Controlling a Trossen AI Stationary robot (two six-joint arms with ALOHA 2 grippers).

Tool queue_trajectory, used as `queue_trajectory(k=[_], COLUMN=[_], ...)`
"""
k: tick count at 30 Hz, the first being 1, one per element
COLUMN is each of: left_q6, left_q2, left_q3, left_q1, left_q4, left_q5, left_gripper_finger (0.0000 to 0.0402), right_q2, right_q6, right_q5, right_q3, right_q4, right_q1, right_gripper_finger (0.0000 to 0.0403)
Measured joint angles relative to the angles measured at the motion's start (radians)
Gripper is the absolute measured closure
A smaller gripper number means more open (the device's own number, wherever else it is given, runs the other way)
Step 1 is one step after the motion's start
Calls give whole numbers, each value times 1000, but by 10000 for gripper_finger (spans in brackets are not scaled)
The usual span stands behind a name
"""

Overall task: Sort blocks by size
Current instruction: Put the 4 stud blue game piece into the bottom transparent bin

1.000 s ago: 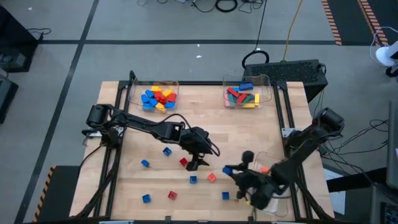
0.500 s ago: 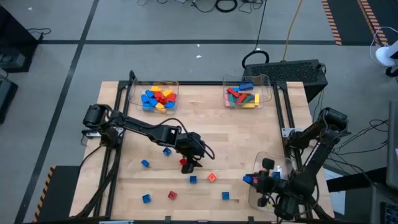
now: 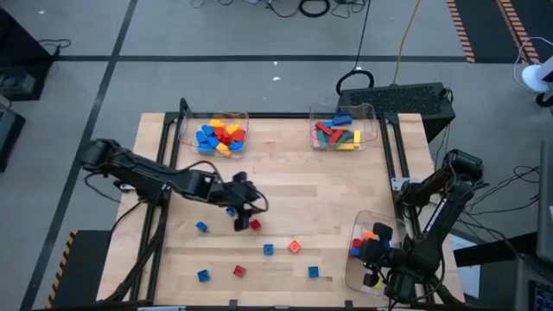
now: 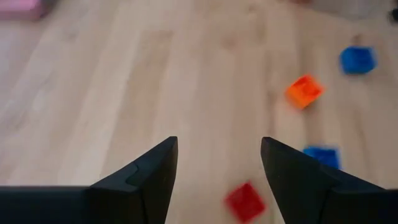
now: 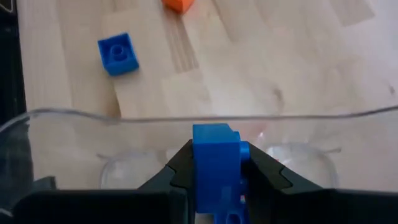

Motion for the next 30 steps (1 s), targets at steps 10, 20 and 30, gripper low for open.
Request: queue_trajectory(k=[10,20,30], left_q6=[-184,-334,-559], left_q2=[-137,-126,-126], left_q3=[-279,-343,-343], left_q1=[-8,-2,-42], left_q4=[-18,-30,-93], left_q5=[-141,-145,-98], left_gripper_finger=[172,154,98], right_q2=[37,39,39], right_q6=[165,262,269], right_q5=[-240,-275,-275], right_q3=[0,0,0], right_q4=[-21,21,39], right_q1=[-1,8,12], right_gripper_finger=[284,234,233])
